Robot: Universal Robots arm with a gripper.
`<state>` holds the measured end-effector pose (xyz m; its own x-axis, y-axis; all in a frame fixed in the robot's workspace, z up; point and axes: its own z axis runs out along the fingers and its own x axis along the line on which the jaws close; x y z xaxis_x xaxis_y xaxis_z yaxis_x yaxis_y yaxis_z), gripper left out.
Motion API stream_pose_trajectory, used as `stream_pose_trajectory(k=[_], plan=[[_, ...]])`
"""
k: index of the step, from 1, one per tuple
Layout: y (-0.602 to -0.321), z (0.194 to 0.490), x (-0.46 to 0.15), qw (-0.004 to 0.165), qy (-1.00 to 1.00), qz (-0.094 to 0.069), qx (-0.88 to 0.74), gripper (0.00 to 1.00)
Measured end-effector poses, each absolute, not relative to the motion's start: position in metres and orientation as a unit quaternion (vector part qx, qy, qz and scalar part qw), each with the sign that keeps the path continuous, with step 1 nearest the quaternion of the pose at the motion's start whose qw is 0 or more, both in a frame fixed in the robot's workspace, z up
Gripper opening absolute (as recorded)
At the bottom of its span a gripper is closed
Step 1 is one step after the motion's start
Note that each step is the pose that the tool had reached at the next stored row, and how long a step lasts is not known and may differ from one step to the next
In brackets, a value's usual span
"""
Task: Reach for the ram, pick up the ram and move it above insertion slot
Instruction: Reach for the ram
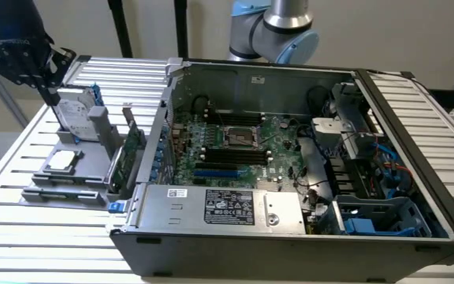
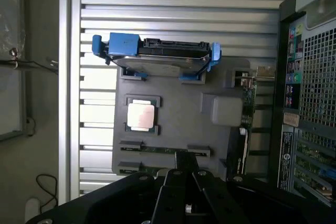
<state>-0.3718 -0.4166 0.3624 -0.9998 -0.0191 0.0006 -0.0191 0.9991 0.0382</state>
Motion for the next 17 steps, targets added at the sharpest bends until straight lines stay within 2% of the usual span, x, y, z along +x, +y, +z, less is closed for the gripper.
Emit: stream_pose_trajectory(k=[7, 17], plan=[[-0.427, 0.362, -0.371, 0.0, -1.0, -0.019, 0.009, 0.11], [-0.464, 0.361, -0.37, 0.001, -1.0, -0.019, 0.01, 0.11]])
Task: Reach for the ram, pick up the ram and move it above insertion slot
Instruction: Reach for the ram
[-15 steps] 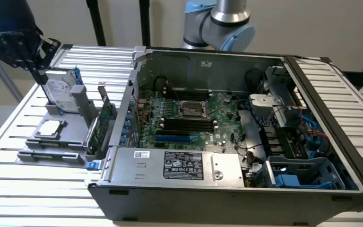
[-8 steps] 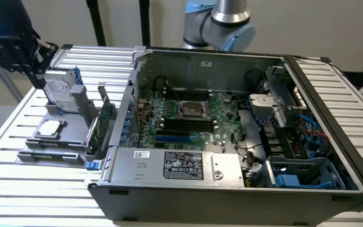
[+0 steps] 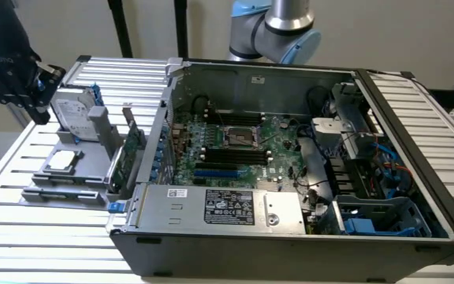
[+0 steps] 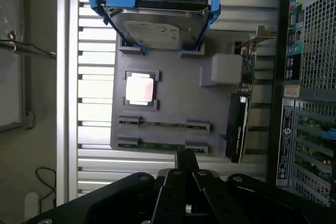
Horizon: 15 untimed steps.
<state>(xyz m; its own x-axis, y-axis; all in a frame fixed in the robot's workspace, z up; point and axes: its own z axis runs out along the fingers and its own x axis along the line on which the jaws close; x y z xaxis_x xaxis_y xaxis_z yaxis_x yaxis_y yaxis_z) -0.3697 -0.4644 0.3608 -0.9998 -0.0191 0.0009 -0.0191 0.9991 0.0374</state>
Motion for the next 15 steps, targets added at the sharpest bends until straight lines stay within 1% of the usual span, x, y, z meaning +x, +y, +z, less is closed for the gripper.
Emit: stream_pose_trajectory(k=[7, 15], plan=[[-0.486, 0.358, -0.37, 0.001, -1.0, -0.018, 0.01, 0.11], [-0.487, 0.358, -0.37, 0.002, -0.997, -0.018, 0.071, 0.11]])
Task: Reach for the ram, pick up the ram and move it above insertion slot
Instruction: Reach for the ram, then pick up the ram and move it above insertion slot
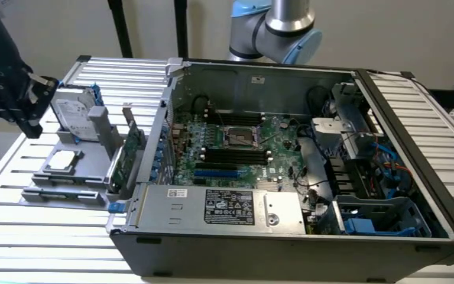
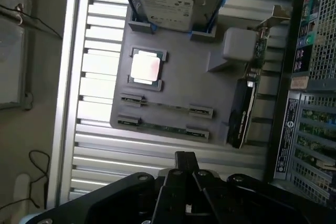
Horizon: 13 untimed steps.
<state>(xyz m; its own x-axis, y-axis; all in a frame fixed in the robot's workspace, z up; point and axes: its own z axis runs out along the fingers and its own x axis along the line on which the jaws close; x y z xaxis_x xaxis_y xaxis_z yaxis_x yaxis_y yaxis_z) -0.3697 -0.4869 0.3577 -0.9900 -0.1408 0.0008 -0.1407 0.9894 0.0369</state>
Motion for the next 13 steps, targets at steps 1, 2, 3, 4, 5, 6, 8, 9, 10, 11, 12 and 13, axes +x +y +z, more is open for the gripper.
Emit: stream_pose_trajectory(k=[1, 2, 3, 4, 5, 6, 8, 9, 10, 11, 12, 13], plan=[[-0.4869, 0.3576, -0.3697, 0.002, -0.997, -0.018, 0.08, 0.11], [-0.4869, 0.3575, -0.3697, 0.002, -0.996, -0.018, 0.089, 0.11], [-0.4869, 0.3573, -0.3697, 0.002, -0.995, -0.018, 0.098, 0.11], [-0.4869, 0.3573, -0.3697, 0.002, -0.994, -0.018, 0.107, 0.11], [-0.4869, 0.3571, -0.3697, 0.003, -0.993, -0.018, 0.116, 0.11], [-0.4869, 0.357, -0.3698, 0.003, -0.992, -0.018, 0.124, 0.11], [-0.4869, 0.3568, -0.3697, 0.003, -0.99, -0.018, 0.143, 0.11], [-0.4869, 0.3566, -0.3697, 0.003, -0.988, -0.018, 0.152, 0.11], [-0.4869, 0.3565, -0.3698, 0.003, -0.987, -0.018, 0.161, 0.11], [-0.4869, 0.3564, -0.3697, 0.004, -0.985, -0.018, 0.169, 0.11], [-0.4869, 0.3563, -0.3697, 0.004, -0.984, -0.018, 0.178, 0.11], [-0.4869, 0.3562, -0.3697, 0.004, -0.982, -0.018, 0.187, 0.11]])
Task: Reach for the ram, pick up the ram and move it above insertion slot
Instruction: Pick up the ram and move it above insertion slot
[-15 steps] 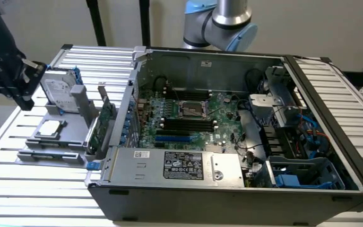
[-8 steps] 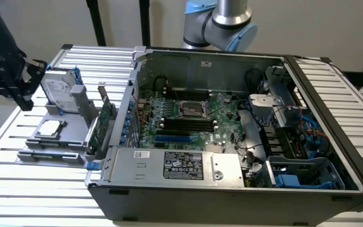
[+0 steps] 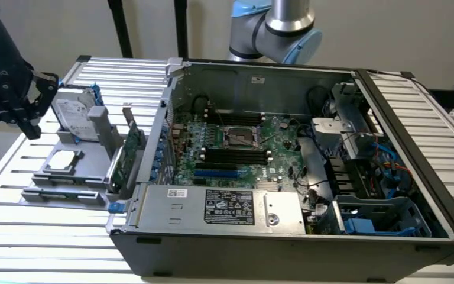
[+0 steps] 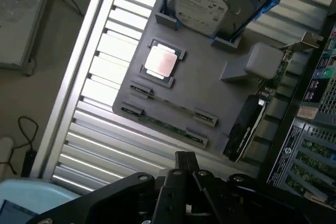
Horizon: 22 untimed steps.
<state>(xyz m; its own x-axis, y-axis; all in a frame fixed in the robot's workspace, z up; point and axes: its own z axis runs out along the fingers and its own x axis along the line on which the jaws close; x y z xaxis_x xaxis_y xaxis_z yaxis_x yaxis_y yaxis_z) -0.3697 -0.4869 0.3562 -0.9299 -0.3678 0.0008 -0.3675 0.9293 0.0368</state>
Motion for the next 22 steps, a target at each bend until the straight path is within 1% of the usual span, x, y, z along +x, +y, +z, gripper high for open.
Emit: stream_pose_trajectory(k=[22], plan=[[-0.4869, 0.3528, -0.3697, 0.007, -0.925, -0.017, 0.379, 0.11]])
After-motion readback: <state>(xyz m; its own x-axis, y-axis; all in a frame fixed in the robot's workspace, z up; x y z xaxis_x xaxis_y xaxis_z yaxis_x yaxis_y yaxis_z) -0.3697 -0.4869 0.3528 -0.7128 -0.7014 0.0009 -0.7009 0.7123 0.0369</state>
